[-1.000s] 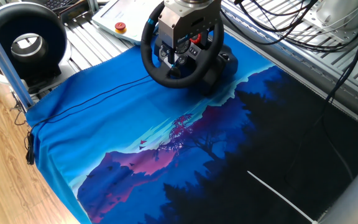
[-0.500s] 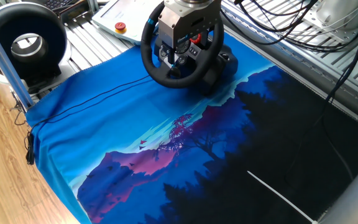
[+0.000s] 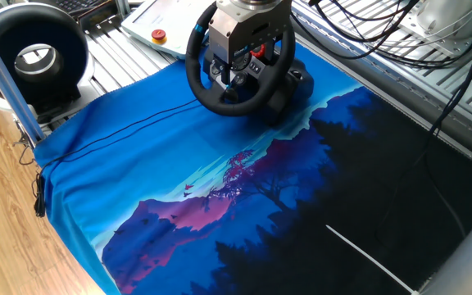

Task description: Rotate the steering wheel 90 degrees clockwise

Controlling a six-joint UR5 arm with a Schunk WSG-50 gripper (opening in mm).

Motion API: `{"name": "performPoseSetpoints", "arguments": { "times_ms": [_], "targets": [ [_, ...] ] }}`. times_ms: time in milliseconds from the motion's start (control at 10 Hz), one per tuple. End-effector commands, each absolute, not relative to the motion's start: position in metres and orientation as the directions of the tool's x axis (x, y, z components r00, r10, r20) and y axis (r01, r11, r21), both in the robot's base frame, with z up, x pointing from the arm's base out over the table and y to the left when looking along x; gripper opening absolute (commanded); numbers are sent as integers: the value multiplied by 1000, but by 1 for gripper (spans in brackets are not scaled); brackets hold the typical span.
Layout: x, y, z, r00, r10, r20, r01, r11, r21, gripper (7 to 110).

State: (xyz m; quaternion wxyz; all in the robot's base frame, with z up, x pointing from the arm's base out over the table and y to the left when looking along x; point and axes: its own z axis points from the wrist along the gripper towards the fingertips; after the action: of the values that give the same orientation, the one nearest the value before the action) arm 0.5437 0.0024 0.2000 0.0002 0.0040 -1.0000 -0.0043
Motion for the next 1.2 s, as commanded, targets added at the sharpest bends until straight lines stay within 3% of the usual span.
{"name": "performPoseSetpoints", "arguments": {
  "times_ms": [0,100,200,1100],
  "targets": [
    [544,5,200,-1000,-8,0,-8,1000,9,109],
    [496,98,222,-976,29,217,109,924,368,109],
    [496,99,221,-976,25,218,106,923,369,7],
    [501,107,225,-978,33,206,114,912,393,7]
  ]
}}
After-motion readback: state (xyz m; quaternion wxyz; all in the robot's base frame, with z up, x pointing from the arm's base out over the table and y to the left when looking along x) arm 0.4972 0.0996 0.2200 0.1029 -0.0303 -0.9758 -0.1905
